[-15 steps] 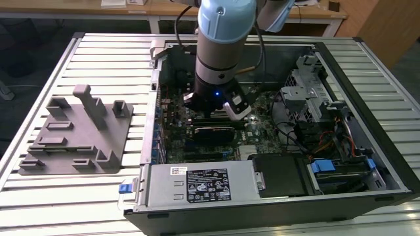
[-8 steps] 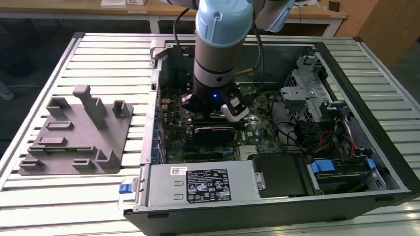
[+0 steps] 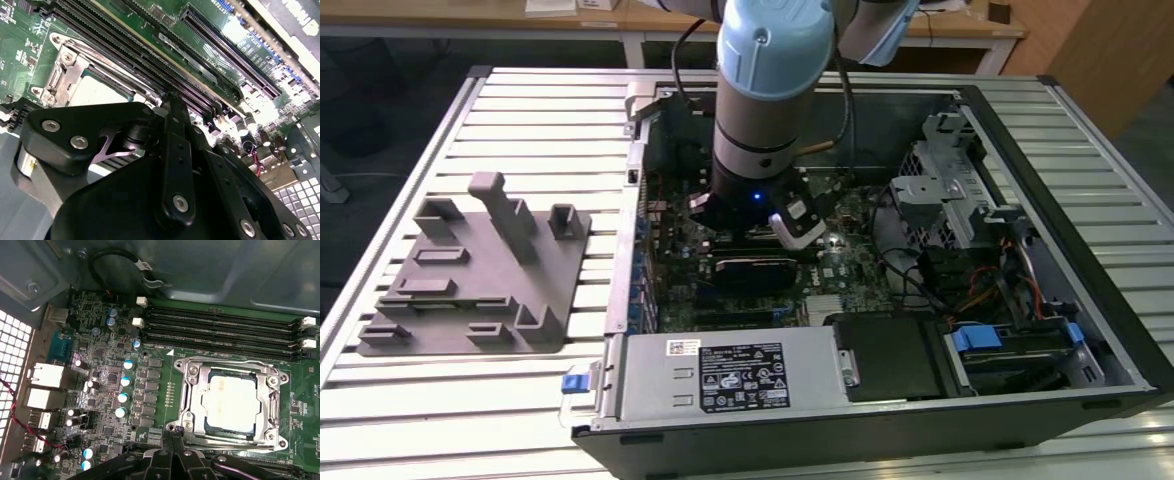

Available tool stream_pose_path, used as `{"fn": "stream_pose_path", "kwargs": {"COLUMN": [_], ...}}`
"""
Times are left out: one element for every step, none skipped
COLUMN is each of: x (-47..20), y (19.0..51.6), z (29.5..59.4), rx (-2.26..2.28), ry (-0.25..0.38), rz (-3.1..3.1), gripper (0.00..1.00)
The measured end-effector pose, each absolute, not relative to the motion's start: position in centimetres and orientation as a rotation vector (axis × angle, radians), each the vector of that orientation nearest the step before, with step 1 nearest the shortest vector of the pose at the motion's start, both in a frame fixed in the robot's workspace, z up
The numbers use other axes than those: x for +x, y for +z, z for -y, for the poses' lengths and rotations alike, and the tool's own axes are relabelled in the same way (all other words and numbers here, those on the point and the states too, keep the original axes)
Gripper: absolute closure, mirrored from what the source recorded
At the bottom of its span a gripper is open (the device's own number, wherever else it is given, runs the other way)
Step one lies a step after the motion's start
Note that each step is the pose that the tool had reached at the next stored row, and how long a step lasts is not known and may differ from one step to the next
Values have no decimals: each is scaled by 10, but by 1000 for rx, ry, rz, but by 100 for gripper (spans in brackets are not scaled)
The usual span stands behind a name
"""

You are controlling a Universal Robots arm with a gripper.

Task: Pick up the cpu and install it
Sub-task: 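Install the second cpu locking lever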

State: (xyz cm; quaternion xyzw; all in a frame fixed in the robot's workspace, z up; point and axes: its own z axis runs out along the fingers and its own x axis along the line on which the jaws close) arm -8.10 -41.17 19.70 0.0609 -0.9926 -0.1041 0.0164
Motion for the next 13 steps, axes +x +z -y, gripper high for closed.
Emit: {"fn": "stream_pose_path", "kwargs": {"x": [-81,-81,-81,-81,-80,-80,-80,-80,-79,-79,-79,-79,-79], "y": [197,197,197,197,197,197,197,198,198,198,199,200,201], "z": [412,412,412,412,412,413,413,413,413,414,414,414,414], "rx": [189,189,189,190,190,190,190,189,189,189,189,189,189], "ry": [-324,-324,-324,-324,-324,-323,-324,-324,-324,-324,-324,-324,-324], "rz": [3086,3086,3086,3086,3086,3086,3086,3086,3086,3086,3086,3086,3086], "gripper": [89,89,89,89,89,89,89,89,89,89,89,89,89]}}
